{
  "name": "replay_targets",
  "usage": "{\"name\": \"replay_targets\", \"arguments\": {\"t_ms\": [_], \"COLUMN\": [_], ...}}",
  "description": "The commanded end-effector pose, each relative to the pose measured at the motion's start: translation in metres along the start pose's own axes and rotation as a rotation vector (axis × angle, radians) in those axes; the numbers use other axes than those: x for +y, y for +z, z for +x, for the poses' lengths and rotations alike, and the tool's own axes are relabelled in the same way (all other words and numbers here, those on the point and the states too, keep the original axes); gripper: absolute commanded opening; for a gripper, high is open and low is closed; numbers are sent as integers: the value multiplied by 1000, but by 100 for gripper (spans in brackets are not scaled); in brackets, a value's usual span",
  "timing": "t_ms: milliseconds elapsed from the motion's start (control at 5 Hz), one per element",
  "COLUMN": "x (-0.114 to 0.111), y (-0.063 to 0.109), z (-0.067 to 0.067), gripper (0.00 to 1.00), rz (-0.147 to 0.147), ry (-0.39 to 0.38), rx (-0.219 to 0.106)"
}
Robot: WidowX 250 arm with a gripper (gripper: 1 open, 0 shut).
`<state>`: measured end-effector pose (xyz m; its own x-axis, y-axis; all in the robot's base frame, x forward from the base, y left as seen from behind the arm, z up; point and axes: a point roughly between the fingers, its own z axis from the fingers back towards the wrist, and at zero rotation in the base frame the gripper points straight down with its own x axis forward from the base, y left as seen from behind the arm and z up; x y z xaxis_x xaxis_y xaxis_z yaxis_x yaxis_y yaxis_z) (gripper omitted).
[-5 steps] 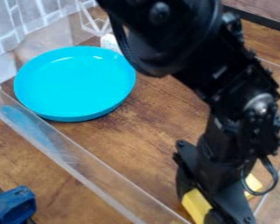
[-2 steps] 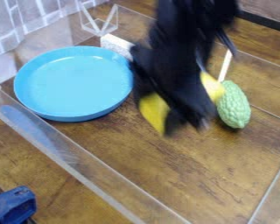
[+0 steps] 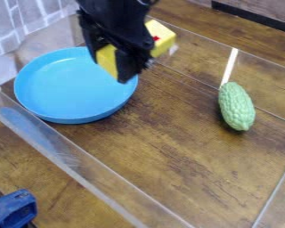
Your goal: Put the yellow brick in the blue tray
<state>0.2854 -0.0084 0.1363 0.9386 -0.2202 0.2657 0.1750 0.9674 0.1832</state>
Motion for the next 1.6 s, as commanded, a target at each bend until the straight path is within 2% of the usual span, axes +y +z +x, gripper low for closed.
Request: {"name": "replay_targets", "arguments": {"t_ms": [0,1000,1200,1400], "x": [18,39,40,44], "y": [-3,-61,-74,-80], "z": [7,6,6,8], "gripper": [0,0,0,0], "rz": [10,35,41,47], "ry": [17,29,19,11], "rx": [-38,14,22,20]}}
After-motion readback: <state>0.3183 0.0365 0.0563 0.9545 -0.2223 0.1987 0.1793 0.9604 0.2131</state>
